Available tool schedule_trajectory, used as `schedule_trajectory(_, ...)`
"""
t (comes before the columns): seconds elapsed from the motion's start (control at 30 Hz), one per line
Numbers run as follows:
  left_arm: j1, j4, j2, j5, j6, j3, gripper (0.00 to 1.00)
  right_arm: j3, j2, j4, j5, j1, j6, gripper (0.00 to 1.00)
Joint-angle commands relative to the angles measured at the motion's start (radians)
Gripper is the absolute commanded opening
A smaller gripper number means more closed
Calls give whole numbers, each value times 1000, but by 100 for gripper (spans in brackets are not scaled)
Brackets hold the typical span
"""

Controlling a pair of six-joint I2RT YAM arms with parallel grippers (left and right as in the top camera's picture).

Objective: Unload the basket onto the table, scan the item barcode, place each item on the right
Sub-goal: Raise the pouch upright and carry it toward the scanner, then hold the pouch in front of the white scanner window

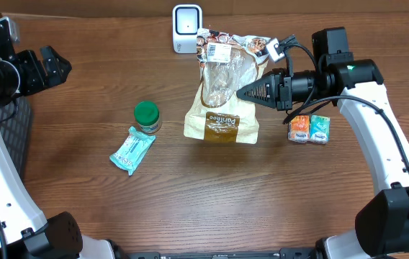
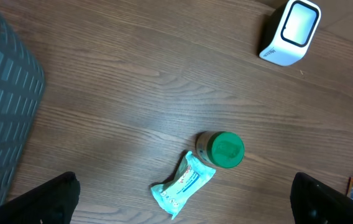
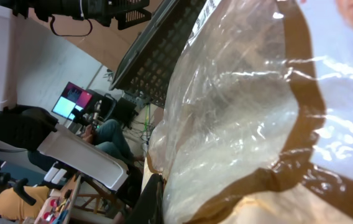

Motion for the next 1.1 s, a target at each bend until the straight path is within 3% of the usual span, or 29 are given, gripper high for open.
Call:
schedule_trajectory(0.0,-3,1,-7,8,19,14,100,21,-12,5,58,25,27,4)
schedule_trajectory(0.3,-3,1,-7,8,19,14,100,97,-11,51,447,156,269,4)
schedule_trajectory(0.47,-3,1,-7,8,19,14,100,293,14,11,802,252,364,3)
schedule_trajectory(0.63,-3,1,-7,8,19,14,100,485,87,-1,1175,318,365,4)
schedule_trajectory(0.73,-3,1,-7,8,19,14,99,506,135,90,1447,351,323,4)
schedule_trajectory(0.87,-3,1,-7,8,19,14,100,506,254,282,1772,397,98,4)
schedule_trajectory(1.07,-3,1,-7,8,19,14,100,506,414,518,1992,413,-104,4)
